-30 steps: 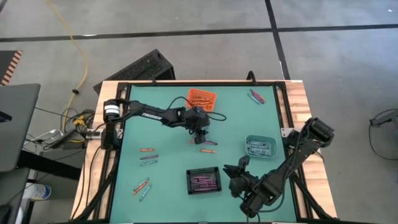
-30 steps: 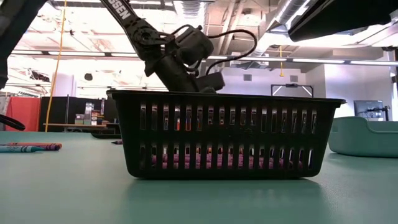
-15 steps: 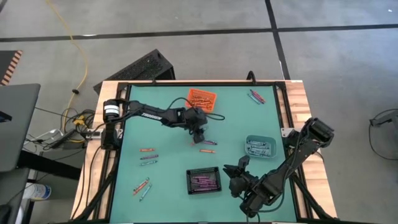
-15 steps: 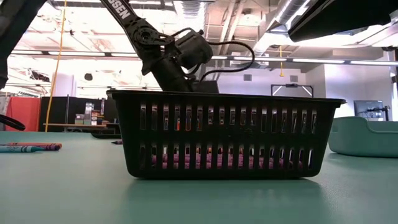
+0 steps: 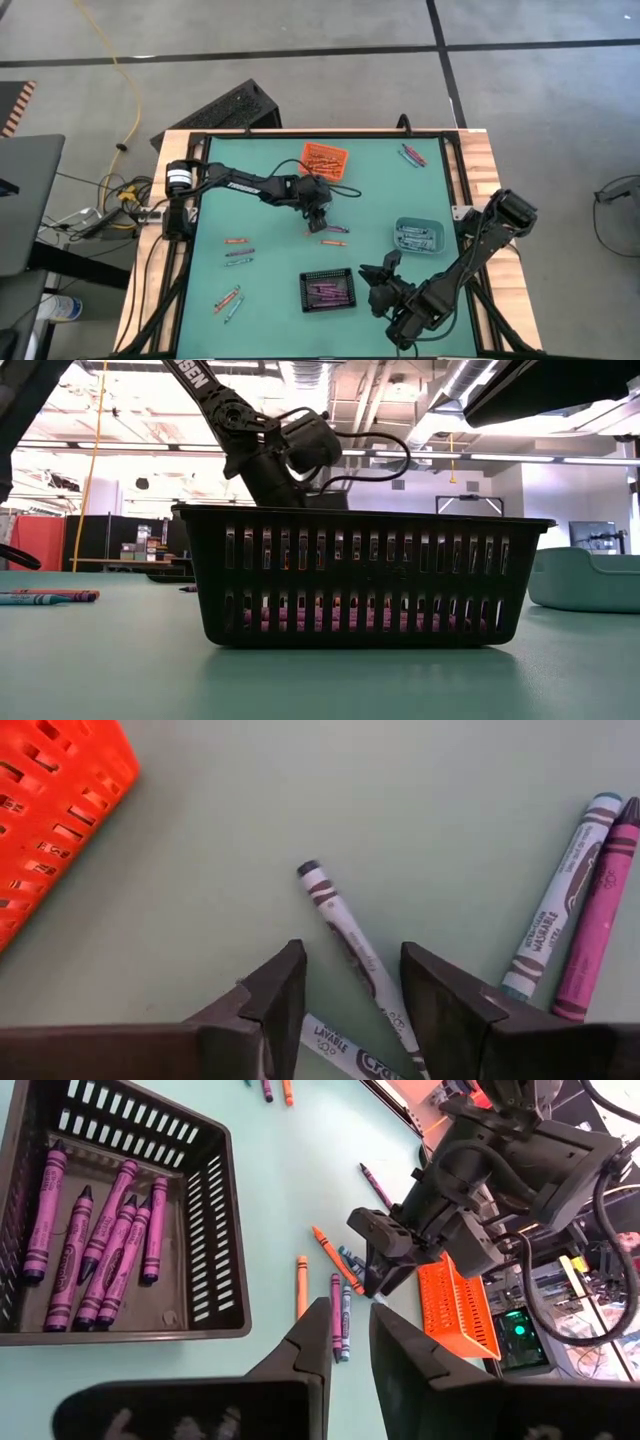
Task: Sort crayons
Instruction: Put the blue crayon into the blue bin
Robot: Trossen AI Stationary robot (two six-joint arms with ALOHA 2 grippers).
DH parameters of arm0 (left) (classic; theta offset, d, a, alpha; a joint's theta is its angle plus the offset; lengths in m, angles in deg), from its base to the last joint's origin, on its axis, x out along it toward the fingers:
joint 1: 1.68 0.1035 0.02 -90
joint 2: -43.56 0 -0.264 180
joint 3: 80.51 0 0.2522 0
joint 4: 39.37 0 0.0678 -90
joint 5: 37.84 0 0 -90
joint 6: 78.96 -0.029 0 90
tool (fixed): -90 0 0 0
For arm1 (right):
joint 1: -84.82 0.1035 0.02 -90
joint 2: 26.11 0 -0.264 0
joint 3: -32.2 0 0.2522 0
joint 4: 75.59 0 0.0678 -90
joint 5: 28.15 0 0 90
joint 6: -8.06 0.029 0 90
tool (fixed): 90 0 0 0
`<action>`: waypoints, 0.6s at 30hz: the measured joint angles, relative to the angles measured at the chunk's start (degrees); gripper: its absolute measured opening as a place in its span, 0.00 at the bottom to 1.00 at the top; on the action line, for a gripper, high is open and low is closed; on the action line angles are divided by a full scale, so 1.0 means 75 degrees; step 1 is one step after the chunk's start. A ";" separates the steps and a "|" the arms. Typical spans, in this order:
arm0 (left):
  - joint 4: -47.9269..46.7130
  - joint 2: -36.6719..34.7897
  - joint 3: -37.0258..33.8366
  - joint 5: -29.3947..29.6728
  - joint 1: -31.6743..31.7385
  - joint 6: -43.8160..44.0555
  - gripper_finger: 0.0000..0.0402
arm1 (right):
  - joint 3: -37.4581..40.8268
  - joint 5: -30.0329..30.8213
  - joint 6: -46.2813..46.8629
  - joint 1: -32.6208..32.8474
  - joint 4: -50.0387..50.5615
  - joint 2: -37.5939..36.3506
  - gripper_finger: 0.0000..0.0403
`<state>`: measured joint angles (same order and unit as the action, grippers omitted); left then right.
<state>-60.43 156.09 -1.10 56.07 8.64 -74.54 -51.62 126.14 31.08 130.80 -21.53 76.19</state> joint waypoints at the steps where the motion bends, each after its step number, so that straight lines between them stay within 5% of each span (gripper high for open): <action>1: -0.0096 0.0000 0.0000 0.0000 0.0000 0.0006 0.34 | 0.0002 0.0000 0.0000 0.0000 0.0000 0.0000 0.17; 12: -0.0303 0.0000 0.0000 -0.0109 0.0000 -0.0069 0.03 | 0.0000 0.0000 -0.0004 0.0000 0.0000 0.0000 0.17; 18: -0.0251 0.0000 0.0000 -0.0253 0.0002 -0.0235 0.03 | 0.0001 0.0000 -0.0006 0.0000 -0.0002 0.0000 0.17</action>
<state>-62.31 156.09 -1.10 54.17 8.66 -76.30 -51.61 126.14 31.04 130.80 -21.55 76.19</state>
